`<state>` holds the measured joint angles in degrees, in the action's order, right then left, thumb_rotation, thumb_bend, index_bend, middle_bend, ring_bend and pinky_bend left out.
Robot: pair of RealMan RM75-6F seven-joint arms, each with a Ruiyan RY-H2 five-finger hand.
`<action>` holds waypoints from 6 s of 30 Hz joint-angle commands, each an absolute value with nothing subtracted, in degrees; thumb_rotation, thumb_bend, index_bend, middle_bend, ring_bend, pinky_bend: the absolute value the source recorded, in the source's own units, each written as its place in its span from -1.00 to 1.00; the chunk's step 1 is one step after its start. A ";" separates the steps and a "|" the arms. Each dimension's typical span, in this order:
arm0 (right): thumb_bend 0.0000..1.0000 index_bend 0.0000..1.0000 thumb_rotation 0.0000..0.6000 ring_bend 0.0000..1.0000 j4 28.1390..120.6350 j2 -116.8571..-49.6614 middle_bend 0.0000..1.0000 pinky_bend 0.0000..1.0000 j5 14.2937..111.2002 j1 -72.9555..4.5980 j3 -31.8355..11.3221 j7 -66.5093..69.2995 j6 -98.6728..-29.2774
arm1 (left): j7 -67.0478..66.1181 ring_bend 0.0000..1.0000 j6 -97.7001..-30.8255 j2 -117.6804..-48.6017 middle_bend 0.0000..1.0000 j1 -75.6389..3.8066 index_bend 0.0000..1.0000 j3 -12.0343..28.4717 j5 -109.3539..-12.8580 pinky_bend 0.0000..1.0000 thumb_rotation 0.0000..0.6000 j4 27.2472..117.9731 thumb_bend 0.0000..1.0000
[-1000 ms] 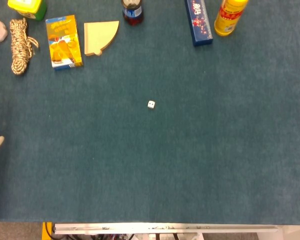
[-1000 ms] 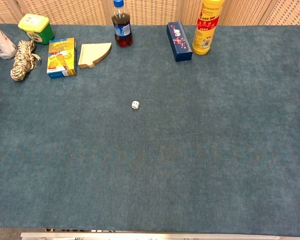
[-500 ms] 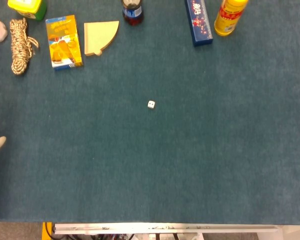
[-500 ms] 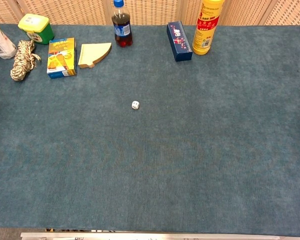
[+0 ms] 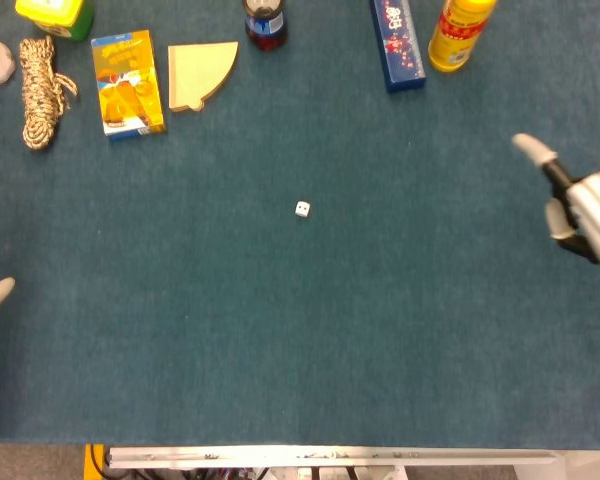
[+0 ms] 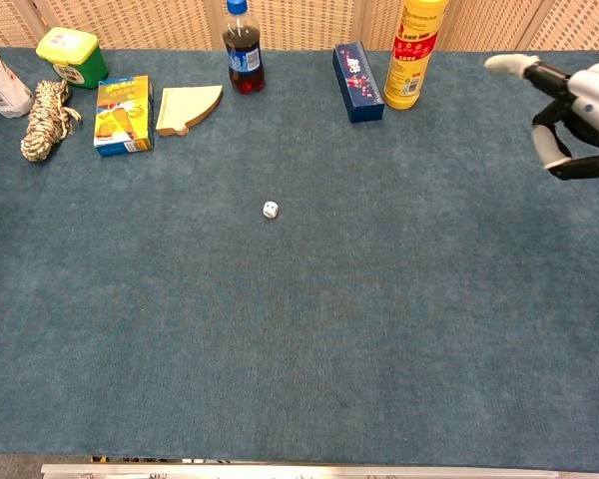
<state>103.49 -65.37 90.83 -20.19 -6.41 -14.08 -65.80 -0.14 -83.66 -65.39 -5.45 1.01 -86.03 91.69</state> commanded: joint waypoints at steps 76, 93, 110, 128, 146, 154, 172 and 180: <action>1.00 -0.40 0.61 1.00 78.91 -98.62 1.00 1.00 43.68 -66.95 -3.96 -29.99 -37.45 | 0.39 -0.91 -86.48 -64.71 -0.80 -3.65 -0.87 0.61 -87.57 -1.00 1.00 91.91 -0.95; 1.00 -0.40 0.60 1.00 83.89 -94.88 1.00 1.00 42.16 -66.01 -0.47 -32.49 -41.24 | 0.79 -0.91 -86.43 -64.94 -0.80 -3.70 -0.87 0.66 -87.95 -1.00 1.00 91.46 -0.95; 1.00 -0.40 0.59 1.00 91.08 -88.84 1.00 1.00 45.64 -61.61 1.44 -31.69 -46.39 | 0.37 -0.91 -86.23 -65.07 -0.80 -4.04 -0.87 0.62 -88.61 -1.00 1.00 92.05 -0.95; 1.00 -0.40 0.58 1.00 84.83 -92.41 1.00 1.00 43.72 -62.08 0.41 -31.28 -42.28 | 0.25 -0.91 -86.49 -65.06 -0.80 -3.74 -0.87 0.61 -88.31 -1.00 1.00 91.94 -0.95; 1.00 -0.40 0.58 1.00 92.49 -88.68 1.00 1.00 47.41 -59.59 2.58 -32.64 -46.28 | 0.17 -0.91 -86.42 -65.33 -0.80 -4.06 -0.87 0.59 -89.03 -1.00 1.00 92.06 -0.95; 0.96 -0.40 0.56 1.00 97.37 -84.63 1.00 1.00 51.13 -55.70 3.02 -32.21 -52.98 | 0.51 -0.91 -86.61 -65.31 -0.80 -4.16 -0.87 0.74 -89.16 -1.00 1.00 92.07 -0.95; -0.06 -0.57 0.55 0.24 105.79 -72.37 0.22 0.24 62.75 -31.93 9.95 -27.64 -82.10 | 2.08 -0.91 -86.05 -65.39 -0.80 -4.22 -0.87 1.29 -87.63 -1.00 1.00 88.98 -0.95; -0.13 -0.62 0.55 -0.19 101.82 -70.86 -0.14 -0.12 68.94 -21.22 10.93 -23.74 -92.84 | 1.04 -0.91 -86.04 -65.37 -0.80 -4.00 -0.87 1.11 -87.36 -1.00 1.00 89.19 -0.95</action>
<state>103.47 -71.23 66.74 -24.01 10.60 -25.18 -89.96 1.16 -86.07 -65.40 -4.06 1.15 -87.45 89.12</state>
